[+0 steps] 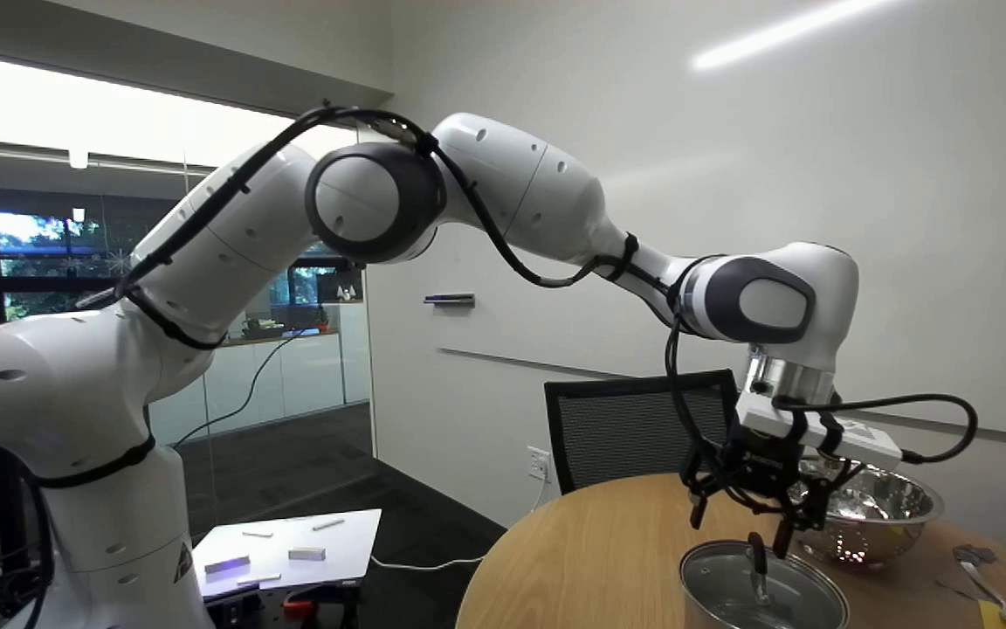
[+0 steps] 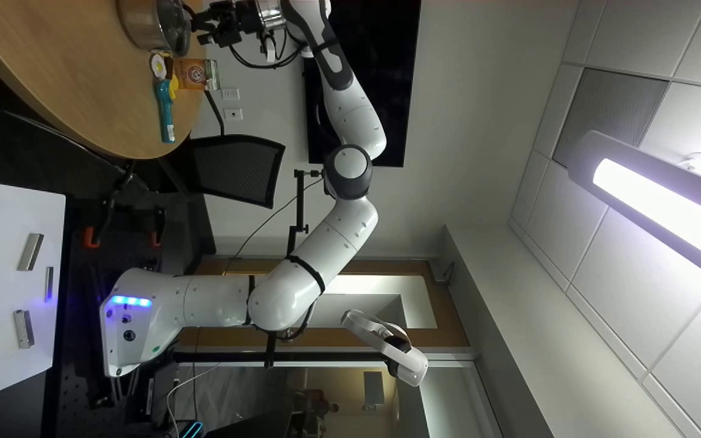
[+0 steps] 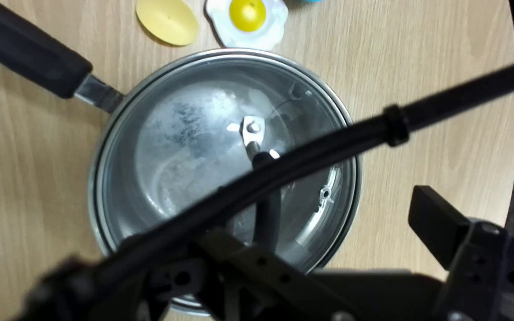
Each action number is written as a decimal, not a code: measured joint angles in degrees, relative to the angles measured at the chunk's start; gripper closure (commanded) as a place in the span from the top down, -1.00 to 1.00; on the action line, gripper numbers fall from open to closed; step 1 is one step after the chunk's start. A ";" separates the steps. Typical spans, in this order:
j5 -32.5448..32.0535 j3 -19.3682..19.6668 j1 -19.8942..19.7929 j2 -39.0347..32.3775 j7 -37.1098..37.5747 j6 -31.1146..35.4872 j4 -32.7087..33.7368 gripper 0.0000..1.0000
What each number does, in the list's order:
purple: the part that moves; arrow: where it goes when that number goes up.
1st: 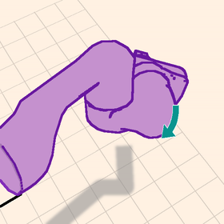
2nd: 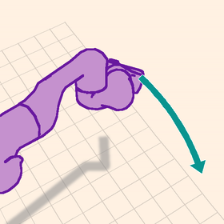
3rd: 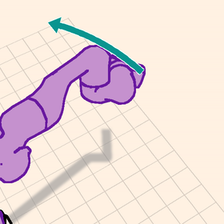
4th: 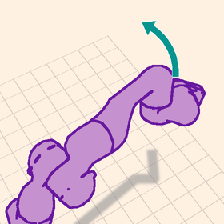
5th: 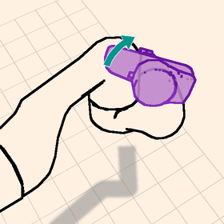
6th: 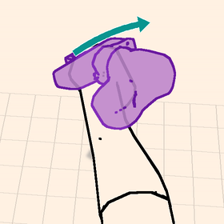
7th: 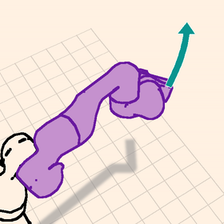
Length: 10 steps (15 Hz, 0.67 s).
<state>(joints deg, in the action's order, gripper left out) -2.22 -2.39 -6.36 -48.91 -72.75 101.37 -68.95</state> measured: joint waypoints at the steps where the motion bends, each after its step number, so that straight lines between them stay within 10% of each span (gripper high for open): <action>1: -0.04 0.00 0.12 -0.16 0.00 0.00 0.00 1.00; 3: -0.16 0.00 0.30 -0.44 0.00 0.00 0.00 0.47; 10: -1.39 -0.01 0.40 -0.72 0.00 0.00 0.01 -0.39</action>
<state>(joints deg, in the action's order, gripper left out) -3.61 -2.39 -5.96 -49.63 -72.75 101.37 -68.94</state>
